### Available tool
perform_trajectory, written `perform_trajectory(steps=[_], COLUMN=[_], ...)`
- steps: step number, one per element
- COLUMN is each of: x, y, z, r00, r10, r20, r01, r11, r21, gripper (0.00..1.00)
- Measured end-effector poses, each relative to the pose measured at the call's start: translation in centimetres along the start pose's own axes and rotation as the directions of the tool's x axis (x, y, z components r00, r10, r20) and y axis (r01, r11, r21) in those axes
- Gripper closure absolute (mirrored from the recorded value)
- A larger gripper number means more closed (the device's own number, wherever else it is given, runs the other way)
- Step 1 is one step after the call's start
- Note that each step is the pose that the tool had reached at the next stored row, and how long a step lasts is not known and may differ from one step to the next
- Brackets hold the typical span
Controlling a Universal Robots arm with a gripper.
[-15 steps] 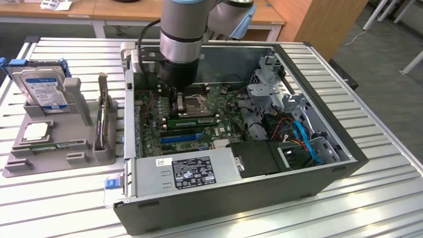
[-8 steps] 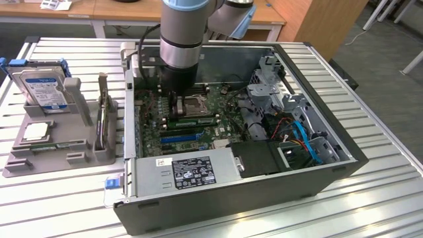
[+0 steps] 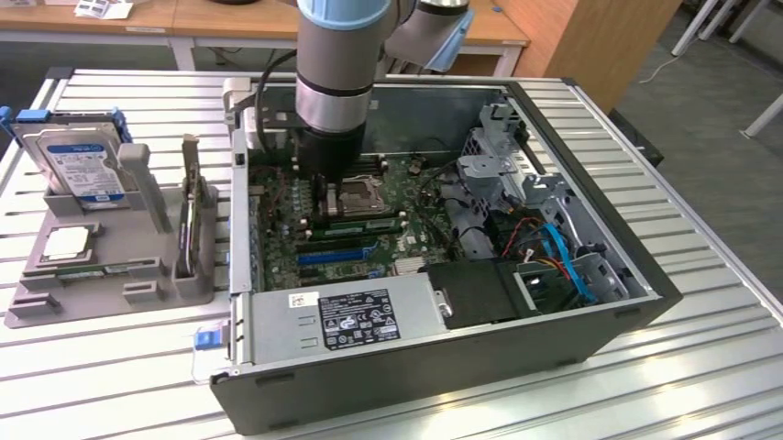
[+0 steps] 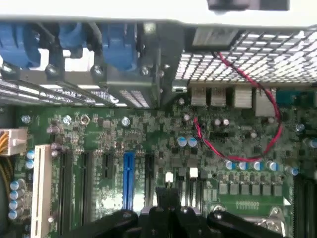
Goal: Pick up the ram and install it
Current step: 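Press down the ram until it locks into place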
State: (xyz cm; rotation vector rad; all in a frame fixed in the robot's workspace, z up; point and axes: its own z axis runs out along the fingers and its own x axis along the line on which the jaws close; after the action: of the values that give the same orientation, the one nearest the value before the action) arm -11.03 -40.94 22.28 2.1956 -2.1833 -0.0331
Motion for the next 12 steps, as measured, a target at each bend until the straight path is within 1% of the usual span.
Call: perform_trajectory(steps=[3, 5, 8, 12], x=[0.1, 0.1, 0.2, 0.3], y=[-0.48, -1.32, -2.65, -4.46], z=[-1.43, -2.11, -2.58, -2.87], r00=[1.0, 1.0, 1.0, 1.0], r10=[0.0, 0.0, 0.0, 0.0], r20=[-0.0014, -0.0012, -0.001, -0.0009], r01=[0.0, 0.0, 0.0, 0.0], r11=[1.0, 1.0, 1.0, 1.0], r21=[-0.0015, -0.0022, -0.0028, -0.0033], gripper=[0.89, 0.89, 0.89, 0.89])
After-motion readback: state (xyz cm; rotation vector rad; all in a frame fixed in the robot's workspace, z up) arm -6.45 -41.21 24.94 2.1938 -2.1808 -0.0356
